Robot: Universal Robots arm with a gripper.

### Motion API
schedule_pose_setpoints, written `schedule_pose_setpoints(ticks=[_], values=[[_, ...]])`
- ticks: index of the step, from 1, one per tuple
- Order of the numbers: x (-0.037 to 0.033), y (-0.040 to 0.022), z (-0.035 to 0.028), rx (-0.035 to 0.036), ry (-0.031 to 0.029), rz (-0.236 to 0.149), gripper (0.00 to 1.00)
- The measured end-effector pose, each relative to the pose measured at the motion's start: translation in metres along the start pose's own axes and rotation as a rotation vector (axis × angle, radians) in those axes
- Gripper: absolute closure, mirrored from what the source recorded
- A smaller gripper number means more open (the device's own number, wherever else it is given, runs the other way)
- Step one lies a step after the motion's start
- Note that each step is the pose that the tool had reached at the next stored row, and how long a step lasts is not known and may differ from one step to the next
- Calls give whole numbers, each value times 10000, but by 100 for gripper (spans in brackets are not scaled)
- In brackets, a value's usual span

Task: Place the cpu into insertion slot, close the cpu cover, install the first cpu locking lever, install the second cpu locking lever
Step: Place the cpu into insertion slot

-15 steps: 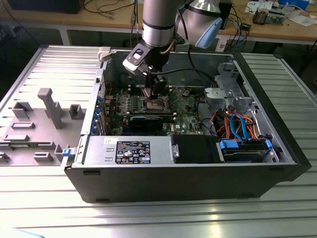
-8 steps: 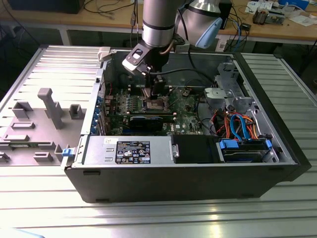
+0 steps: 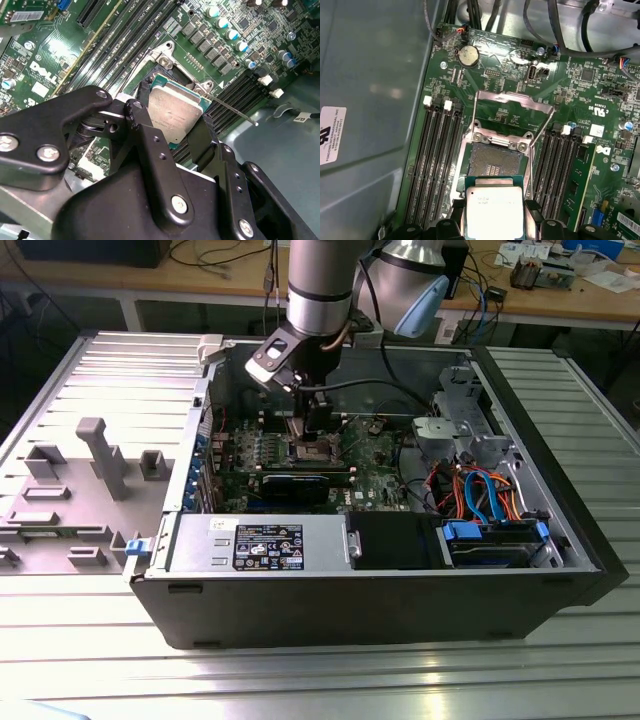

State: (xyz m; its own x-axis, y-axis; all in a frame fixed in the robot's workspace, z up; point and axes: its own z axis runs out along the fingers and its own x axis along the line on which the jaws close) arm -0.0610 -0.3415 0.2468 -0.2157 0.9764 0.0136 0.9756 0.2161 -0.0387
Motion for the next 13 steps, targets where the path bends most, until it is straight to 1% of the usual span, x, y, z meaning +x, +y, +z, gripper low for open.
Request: schedule_pose_setpoints(ticks=[3, 7, 9, 11, 13], values=[[0, 0, 6, -3, 7, 233, 45], [0, 1, 19, -9, 26, 716, 45], [0, 1, 25, -12, 33, 876, 45], [0, 1, 34, -15, 43, 1144, 45], [0, 2, 41, -18, 49, 1323, 45]])
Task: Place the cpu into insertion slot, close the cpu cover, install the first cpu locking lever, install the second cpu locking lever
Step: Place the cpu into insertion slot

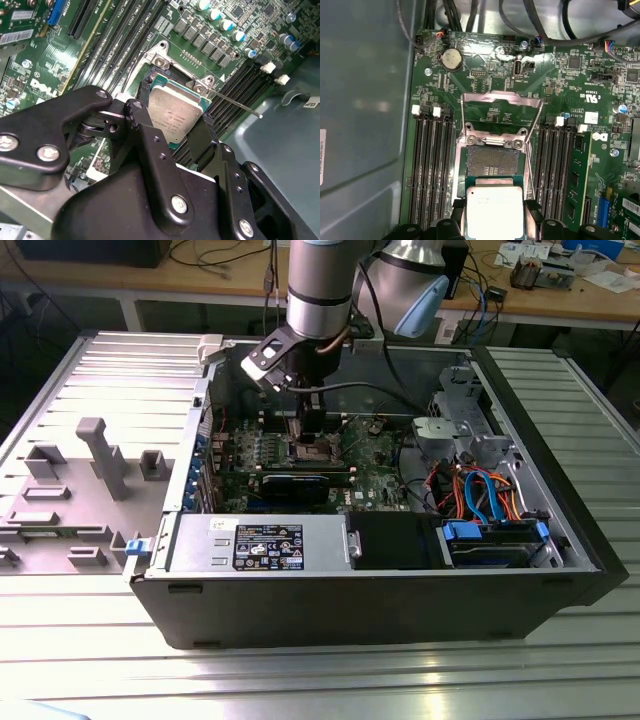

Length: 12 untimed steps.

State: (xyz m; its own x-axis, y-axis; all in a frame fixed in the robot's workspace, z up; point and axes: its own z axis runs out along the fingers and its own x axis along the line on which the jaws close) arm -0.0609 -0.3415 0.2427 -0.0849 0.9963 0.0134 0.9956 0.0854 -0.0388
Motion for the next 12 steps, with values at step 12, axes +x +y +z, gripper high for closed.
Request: schedule_pose_setpoints(ticks=[12], values=[[-1, 1, 17, -5, 9, 432, 45]])
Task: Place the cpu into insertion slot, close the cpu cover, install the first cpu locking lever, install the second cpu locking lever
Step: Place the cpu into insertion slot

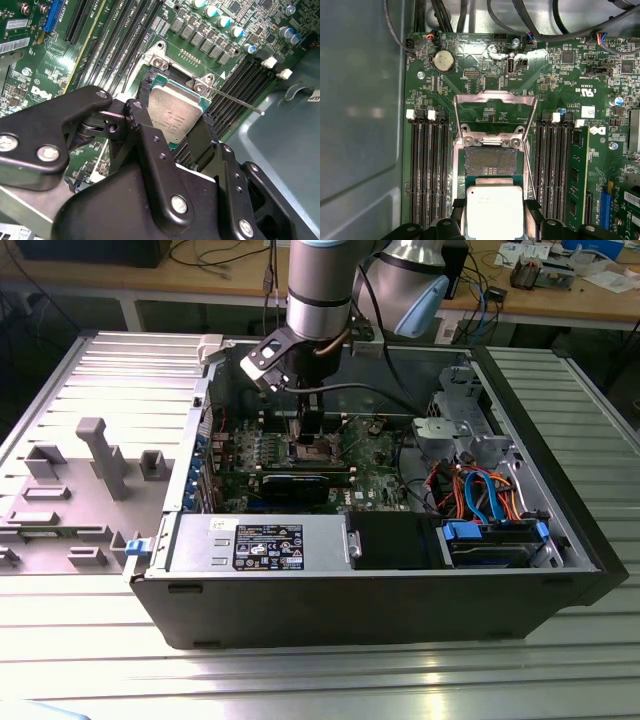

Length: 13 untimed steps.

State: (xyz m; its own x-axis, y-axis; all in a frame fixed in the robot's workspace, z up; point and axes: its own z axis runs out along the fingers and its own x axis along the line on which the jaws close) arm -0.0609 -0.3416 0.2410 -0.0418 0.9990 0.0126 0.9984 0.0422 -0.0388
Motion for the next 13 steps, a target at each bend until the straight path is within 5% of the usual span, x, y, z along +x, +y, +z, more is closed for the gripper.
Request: schedule_pose_setpoints(ticks=[13], values=[[-3, 42, 78, 2, -55, 2, 45]])
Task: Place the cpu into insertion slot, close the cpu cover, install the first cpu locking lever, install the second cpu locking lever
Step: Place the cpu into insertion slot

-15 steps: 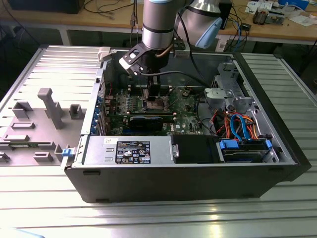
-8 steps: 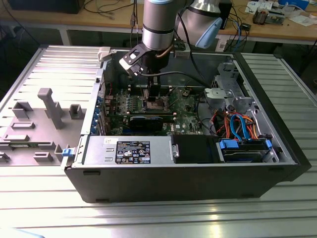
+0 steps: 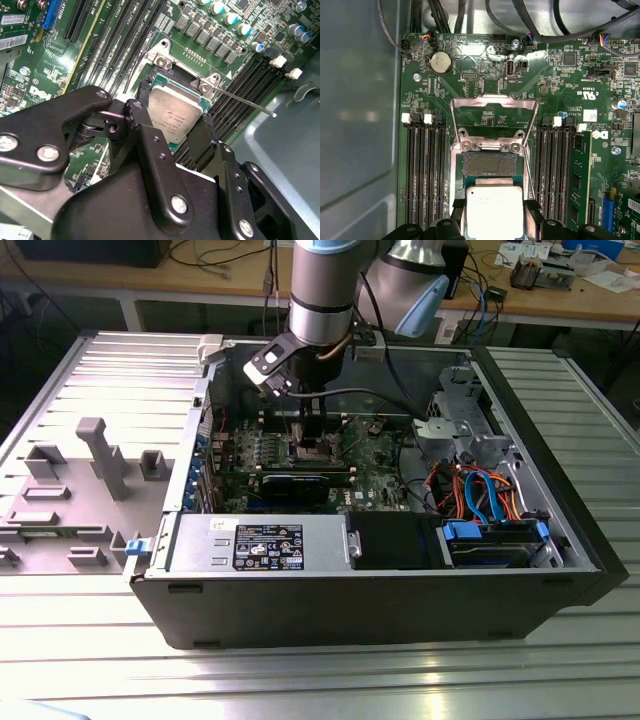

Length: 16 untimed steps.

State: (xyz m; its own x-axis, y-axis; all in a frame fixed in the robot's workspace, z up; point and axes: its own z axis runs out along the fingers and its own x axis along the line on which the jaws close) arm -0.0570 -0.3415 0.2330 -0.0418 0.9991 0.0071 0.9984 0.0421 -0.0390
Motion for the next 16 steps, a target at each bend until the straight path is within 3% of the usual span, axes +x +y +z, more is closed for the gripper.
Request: schedule_pose_setpoints(ticks=[6, 10, 16], values=[[0, 5, 74, 0, 0, 0, 45], [-2, 17, 159, -1, 0, -1, 45], [-10, 50, 212, 0, 1, 26, 45]])
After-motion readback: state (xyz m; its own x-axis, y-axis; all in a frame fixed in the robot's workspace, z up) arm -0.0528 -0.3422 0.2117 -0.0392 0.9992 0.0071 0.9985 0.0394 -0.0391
